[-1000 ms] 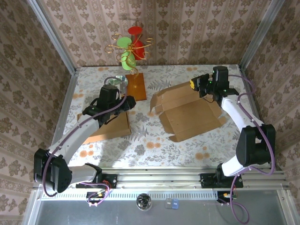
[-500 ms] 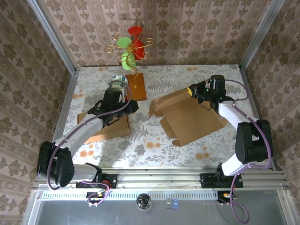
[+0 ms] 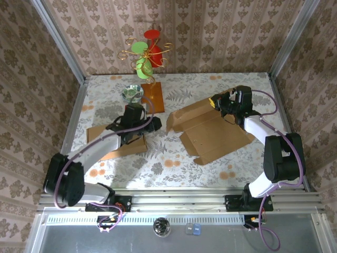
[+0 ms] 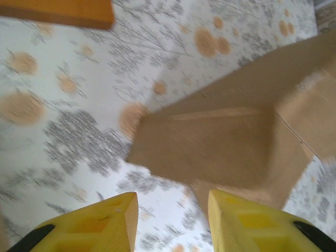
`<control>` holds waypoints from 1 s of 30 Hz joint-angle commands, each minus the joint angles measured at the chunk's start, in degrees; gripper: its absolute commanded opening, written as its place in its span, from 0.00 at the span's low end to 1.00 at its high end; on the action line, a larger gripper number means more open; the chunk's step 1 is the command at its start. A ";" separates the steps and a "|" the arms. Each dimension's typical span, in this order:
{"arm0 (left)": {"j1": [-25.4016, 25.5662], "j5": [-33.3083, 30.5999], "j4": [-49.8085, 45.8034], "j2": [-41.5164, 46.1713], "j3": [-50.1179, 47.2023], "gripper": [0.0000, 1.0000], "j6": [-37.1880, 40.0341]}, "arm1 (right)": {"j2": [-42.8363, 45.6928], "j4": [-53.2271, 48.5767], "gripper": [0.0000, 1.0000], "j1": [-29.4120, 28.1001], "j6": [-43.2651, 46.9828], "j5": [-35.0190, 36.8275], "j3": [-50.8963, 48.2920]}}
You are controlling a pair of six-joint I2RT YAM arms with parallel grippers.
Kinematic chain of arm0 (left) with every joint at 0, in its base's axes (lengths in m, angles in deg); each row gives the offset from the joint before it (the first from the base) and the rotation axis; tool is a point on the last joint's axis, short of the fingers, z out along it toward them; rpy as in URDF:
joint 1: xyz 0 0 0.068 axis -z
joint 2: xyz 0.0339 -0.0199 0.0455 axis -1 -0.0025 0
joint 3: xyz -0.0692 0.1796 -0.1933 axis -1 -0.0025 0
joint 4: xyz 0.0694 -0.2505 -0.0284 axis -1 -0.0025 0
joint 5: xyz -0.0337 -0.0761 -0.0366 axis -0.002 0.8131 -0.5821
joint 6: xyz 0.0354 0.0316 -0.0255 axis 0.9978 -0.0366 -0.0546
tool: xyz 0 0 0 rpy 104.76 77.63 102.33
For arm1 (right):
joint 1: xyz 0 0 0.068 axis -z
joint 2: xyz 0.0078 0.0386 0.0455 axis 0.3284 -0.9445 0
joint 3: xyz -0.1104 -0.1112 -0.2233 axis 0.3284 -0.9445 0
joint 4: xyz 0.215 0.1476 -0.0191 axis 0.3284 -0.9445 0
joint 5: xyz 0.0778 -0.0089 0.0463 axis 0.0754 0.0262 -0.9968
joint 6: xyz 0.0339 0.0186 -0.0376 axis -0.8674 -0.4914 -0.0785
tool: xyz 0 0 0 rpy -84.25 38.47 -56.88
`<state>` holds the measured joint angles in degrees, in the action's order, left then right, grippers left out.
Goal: Fold the paper box
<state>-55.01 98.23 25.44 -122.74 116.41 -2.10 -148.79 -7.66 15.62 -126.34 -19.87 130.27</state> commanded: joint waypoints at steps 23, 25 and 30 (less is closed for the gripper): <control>16.89 -14.21 33.89 -20.17 -3.61 0.53 -20.21 | 10.83 -36.88 0.00 -1.33 -14.19 13.27 11.56; 16.93 -18.26 36.74 -21.58 -4.57 0.53 -16.70 | 10.87 -39.48 0.00 -1.36 -14.28 13.58 12.64; 16.92 -21.49 43.81 -21.47 -7.67 0.51 -10.94 | 13.26 -43.69 0.00 -1.16 -14.42 14.64 14.91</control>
<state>-38.46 80.61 61.16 -144.97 110.40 -17.77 -138.19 -46.66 14.61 -139.38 -7.06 142.64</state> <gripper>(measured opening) 0.517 0.066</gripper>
